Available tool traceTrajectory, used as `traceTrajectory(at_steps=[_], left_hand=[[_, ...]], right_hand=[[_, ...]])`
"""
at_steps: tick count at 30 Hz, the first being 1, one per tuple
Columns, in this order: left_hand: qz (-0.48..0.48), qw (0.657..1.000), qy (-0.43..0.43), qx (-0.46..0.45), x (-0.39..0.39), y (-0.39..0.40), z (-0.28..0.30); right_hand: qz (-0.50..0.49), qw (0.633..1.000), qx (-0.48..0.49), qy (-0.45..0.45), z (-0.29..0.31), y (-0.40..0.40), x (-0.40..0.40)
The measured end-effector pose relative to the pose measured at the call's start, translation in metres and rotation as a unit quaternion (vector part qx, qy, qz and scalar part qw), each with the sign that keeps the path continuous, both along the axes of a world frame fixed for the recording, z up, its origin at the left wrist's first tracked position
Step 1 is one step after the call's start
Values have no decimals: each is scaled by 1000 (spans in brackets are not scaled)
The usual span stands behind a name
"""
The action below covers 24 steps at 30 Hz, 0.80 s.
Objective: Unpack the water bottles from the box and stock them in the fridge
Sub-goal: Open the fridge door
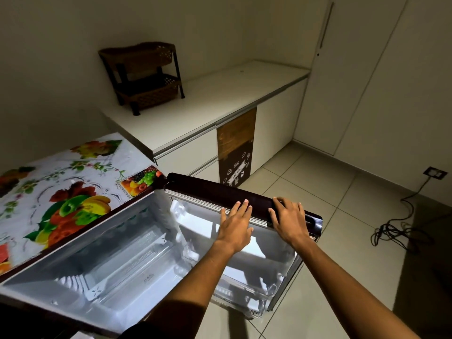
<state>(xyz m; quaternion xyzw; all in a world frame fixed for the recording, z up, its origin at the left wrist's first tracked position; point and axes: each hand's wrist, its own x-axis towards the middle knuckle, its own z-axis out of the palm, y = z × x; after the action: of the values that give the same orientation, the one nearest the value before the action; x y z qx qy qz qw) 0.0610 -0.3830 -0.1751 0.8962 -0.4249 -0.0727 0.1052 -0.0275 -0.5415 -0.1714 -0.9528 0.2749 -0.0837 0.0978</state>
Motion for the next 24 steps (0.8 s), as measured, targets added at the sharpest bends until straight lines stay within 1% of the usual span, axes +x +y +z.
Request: traceTrajectory(at_steps=[12, 24], left_hand=[[51, 999, 2, 6, 6, -40, -4], [81, 996, -5, 25, 14, -62, -8]], right_hand=[[46, 999, -15, 17, -3, -44, 29], [79, 997, -20, 17, -1, -69, 47]])
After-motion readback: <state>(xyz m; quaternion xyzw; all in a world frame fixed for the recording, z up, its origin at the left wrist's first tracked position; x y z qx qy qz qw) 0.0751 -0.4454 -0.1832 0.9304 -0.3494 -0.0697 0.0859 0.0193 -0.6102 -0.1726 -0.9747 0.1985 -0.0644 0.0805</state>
